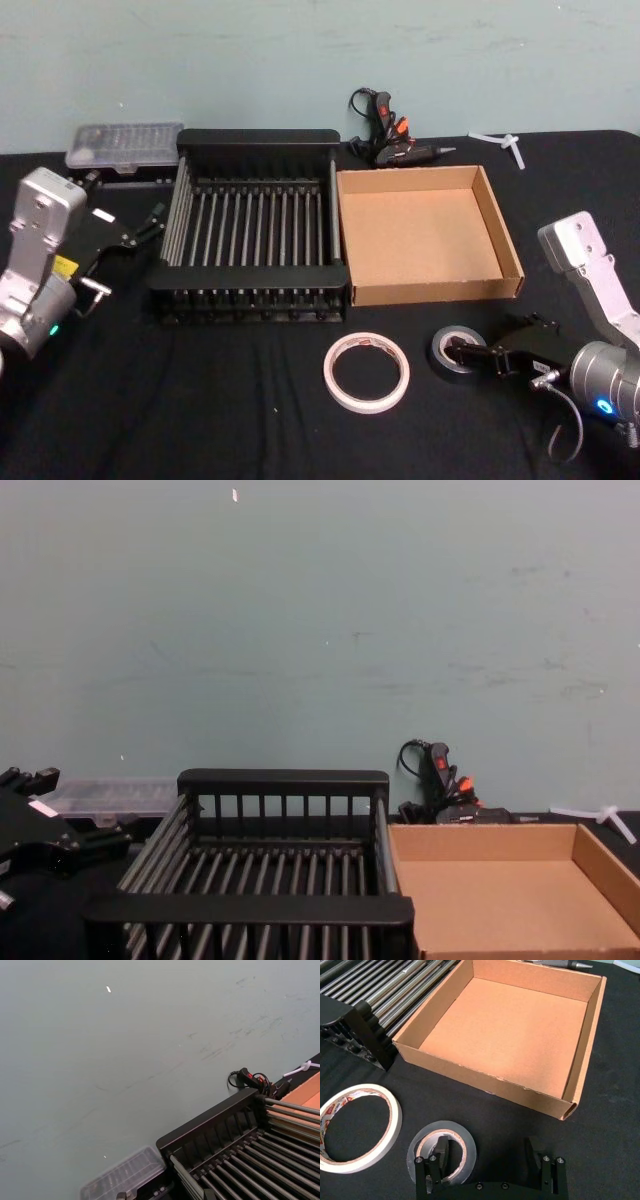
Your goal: Pick up the white tape and place it into the black box , Pick up the silver tape and place it into the brown box.
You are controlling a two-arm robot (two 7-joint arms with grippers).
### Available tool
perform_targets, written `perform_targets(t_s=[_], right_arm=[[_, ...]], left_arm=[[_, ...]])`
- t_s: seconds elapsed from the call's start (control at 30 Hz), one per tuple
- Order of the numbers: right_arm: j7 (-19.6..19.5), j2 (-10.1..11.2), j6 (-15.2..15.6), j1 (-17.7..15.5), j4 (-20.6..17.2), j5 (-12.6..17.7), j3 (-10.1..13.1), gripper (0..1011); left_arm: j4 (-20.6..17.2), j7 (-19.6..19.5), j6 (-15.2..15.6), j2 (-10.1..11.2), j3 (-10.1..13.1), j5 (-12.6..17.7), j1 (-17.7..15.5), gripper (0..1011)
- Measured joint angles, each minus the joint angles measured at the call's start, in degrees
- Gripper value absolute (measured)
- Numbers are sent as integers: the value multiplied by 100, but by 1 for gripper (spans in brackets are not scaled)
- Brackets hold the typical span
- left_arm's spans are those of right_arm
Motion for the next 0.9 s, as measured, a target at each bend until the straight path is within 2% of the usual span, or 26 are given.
perform_targets(t_s=[0.5,0.83,0.87,0.9], right_arm=[[7,0,0,1,3,-24,-1,982],[2,4,-4,-1,-2,-10,-1,760],[2,4,-4,-1,-3,-10,-1,693],[2,4,-4,-1,-3,-10,-1,678]], left_arm=[[0,0,0,0,0,0,0,1001],[0,0,0,0,0,0,0,1001],[-1,0,0,0,0,0,0,1001],[0,0,0,0,0,0,0,1001]])
